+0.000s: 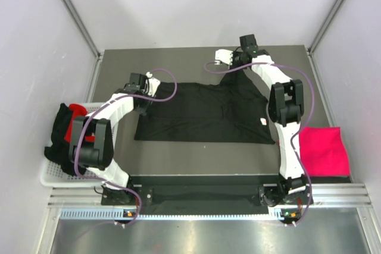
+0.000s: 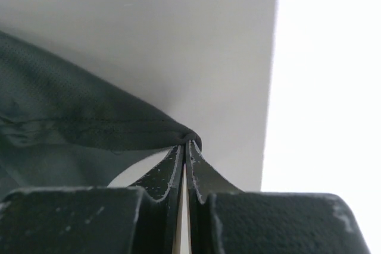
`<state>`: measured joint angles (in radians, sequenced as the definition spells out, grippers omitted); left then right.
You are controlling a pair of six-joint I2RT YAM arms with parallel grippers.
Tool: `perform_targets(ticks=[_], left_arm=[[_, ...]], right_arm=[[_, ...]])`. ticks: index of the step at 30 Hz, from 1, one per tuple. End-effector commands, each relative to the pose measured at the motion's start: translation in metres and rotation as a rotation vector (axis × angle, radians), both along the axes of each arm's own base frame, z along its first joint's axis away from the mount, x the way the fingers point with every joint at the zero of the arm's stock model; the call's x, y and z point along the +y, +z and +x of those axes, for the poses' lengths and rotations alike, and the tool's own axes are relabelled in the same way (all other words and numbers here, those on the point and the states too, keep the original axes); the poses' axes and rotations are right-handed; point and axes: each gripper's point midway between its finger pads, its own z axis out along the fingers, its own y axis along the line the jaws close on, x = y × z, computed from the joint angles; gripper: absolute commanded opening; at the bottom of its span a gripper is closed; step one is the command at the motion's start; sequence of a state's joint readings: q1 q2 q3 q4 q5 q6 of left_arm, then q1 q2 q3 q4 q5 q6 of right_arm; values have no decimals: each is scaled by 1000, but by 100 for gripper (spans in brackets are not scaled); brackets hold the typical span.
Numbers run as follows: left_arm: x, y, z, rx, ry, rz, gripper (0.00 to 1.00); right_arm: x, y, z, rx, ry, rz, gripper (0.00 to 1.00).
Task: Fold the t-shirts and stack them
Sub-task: Fold the tshirt
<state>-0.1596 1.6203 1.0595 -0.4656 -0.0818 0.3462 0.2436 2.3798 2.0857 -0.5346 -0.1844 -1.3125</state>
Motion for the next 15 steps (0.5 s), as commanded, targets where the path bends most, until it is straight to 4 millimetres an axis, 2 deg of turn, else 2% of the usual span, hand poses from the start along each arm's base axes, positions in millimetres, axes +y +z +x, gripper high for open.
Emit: perform_targets(ticks=[1, 7, 8, 9, 10, 11, 12, 13, 14, 15], left_arm=[[6, 19, 38, -117, 2, 46, 41], [13, 20, 84, -159, 33, 64, 44], [9, 34, 101, -186, 50, 25, 44], [12, 19, 104, -140, 72, 20, 44], [12, 16, 106, -110, 86, 5, 44], [6, 29, 121, -133, 98, -44, 44], [8, 15, 127, -100, 113, -61, 44], [9, 12, 127, -65, 126, -73, 44], [7, 26, 144, -100, 153, -101, 44], [10, 16, 149, -77, 168, -123, 44]], right_arm=[[-5, 60, 7, -122, -68, 65, 0], [-7, 58, 8, -110, -114, 100, 0], [-5, 57, 7, -106, -116, 105, 0], [-6, 55, 7, -102, -120, 106, 0], [-5, 56, 6, -100, -128, 113, 0], [-5, 55, 6, -97, -131, 116, 0], [-5, 55, 5, -95, -133, 120, 0], [-5, 55, 4, -91, -140, 127, 0], [-5, 54, 4, -91, -143, 131, 0], [-4, 53, 1, -86, -141, 135, 0]])
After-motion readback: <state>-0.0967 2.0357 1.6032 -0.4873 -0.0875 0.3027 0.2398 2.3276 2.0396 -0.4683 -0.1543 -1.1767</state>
